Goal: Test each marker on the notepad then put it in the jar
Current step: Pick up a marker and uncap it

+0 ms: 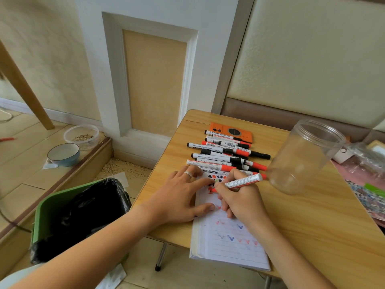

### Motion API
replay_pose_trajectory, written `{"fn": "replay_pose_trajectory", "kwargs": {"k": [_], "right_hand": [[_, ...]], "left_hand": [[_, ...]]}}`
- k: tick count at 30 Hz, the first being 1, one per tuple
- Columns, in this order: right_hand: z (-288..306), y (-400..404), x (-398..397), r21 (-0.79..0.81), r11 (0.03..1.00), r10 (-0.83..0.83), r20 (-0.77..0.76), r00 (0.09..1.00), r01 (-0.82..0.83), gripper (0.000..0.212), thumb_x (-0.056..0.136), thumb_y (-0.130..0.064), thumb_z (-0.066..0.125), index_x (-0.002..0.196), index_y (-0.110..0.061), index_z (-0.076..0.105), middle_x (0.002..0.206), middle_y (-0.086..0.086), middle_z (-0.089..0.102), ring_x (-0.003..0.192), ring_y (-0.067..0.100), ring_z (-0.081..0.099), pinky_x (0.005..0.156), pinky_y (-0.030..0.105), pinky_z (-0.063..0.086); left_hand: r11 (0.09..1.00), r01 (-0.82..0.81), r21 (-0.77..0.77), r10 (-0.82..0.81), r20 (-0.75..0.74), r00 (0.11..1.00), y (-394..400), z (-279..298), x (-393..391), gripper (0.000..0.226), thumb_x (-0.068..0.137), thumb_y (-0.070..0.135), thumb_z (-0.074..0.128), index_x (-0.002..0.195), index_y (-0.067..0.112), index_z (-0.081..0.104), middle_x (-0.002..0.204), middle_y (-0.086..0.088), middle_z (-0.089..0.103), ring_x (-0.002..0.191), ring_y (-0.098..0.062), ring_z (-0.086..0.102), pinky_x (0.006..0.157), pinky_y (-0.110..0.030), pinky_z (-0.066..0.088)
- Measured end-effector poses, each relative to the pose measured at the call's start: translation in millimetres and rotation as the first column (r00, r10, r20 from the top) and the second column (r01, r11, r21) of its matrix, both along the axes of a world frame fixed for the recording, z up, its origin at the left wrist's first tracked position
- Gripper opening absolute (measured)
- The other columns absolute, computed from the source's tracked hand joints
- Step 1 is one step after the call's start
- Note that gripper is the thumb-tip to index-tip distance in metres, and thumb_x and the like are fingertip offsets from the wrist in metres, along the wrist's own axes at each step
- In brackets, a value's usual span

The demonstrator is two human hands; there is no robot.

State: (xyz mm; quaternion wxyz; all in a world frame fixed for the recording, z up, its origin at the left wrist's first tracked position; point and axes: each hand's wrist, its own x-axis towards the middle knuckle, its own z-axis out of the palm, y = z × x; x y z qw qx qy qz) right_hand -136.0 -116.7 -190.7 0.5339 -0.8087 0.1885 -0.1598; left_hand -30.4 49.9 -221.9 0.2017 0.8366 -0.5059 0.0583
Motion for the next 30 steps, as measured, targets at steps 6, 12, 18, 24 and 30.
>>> {"fn": "replay_pose_trajectory", "kwargs": {"k": [6,12,18,24,30], "right_hand": [[1.0,0.8,-2.1,-0.003,1.0,0.007,-0.021,1.0,-0.007,0.02,0.094,-0.01,0.067,0.082,-0.006,0.052,0.063,0.028,0.061,0.04,0.022,0.05,0.036,0.026,0.037],[0.3,1.1,-2.2,0.003,1.0,0.008,0.006,1.0,-0.008,0.022,0.095,-0.011,0.068,0.08,-0.009,0.052,0.061,0.028,0.061,0.037,0.023,0.049,0.036,0.025,0.036],[-0.7,1.1,-0.1,0.001,0.999,0.034,0.005,0.999,-0.034,0.023,0.097,-0.015,0.069,0.083,-0.008,0.053,0.061,0.024,0.062,0.038,0.021,0.049,0.036,0.025,0.036],[0.6,0.9,-1.9,-0.013,1.0,-0.016,-0.027,1.0,0.016,0.02,0.093,-0.008,0.066,0.082,-0.005,0.05,0.066,0.031,0.06,0.038,0.019,0.049,0.035,0.024,0.034],[-1.1,-0.2,-1.7,-0.02,0.999,-0.027,-0.005,1.0,0.027,0.021,0.094,-0.009,0.066,0.082,-0.006,0.05,0.06,0.029,0.06,0.036,0.022,0.048,0.035,0.024,0.035]], "left_hand": [[1.0,0.001,-0.001,-0.001,-0.003,1.0,0.2,0.0,0.5,0.068,0.091,0.079,0.04,0.148,0.041,0.042,0.139,0.004,0.039,0.133,-0.012,0.032,0.109,-0.035,0.035],[1.0,0.0,-0.002,0.0,-0.001,1.0,-0.6,-1.1,1.5,0.069,0.09,0.08,0.038,0.147,0.041,0.042,0.137,0.004,0.04,0.133,-0.013,0.033,0.109,-0.036,0.036],[1.0,0.004,-0.004,-0.004,-0.005,1.0,0.2,-0.7,0.9,0.068,0.091,0.079,0.04,0.147,0.039,0.043,0.137,0.004,0.04,0.131,-0.013,0.034,0.108,-0.036,0.036],[1.0,0.008,-0.006,-0.008,-0.009,1.0,0.1,-0.5,1.4,0.068,0.09,0.079,0.038,0.146,0.041,0.043,0.136,0.005,0.039,0.13,-0.012,0.034,0.108,-0.035,0.036],[1.0,0.01,-0.009,-0.01,-0.012,1.0,0.7,0.4,0.7,0.07,0.09,0.08,0.038,0.147,0.04,0.044,0.136,0.004,0.04,0.13,-0.012,0.034,0.108,-0.035,0.035]]}}
